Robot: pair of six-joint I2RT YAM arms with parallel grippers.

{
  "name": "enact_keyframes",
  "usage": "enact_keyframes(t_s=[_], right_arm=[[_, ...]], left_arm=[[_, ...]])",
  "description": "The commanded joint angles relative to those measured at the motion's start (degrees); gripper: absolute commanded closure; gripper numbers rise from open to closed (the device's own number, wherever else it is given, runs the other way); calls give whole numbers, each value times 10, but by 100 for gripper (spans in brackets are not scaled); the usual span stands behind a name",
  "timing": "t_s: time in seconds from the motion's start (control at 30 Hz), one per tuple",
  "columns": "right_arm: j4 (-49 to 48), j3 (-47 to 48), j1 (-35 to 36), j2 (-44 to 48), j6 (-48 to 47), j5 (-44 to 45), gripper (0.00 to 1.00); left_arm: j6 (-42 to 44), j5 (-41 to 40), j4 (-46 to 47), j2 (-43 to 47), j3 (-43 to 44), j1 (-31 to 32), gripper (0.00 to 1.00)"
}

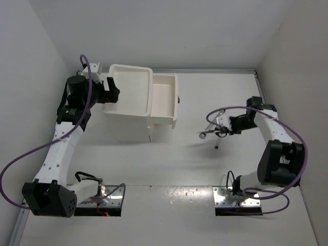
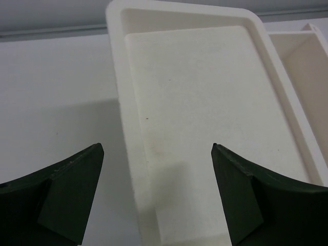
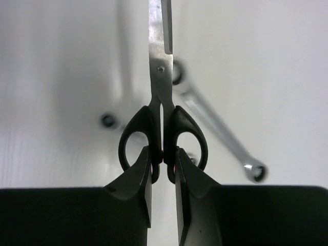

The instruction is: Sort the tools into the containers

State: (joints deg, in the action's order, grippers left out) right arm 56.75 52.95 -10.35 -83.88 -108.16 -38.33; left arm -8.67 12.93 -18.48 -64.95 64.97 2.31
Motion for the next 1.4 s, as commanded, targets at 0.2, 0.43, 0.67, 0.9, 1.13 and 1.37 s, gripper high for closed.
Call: enact_keyframes(t_s=[0.2,0.43,0.67,0.9,1.13,1.37], right_arm=[[-383,145,45,92,988,-209,100],[-509,325,146,-1,1382,-75,100],[-327,555,238,-171,1584,-13,100],[-338,509,296,-189,1722,42,100],[-289,429,328,-176,1769,46,100],[-287,403,344,-171,1729,44,100]], left_arm=[[-6,-117,9,8,11,22,8],[-6,-128,9,-28,17,38,17],[0,-169,9,-46,17,48,51],[-6,-169,9,-51,11,48,59],[-11,-168,9,-62,11,48,60],[-11,-163,9,-62,11,48,60]])
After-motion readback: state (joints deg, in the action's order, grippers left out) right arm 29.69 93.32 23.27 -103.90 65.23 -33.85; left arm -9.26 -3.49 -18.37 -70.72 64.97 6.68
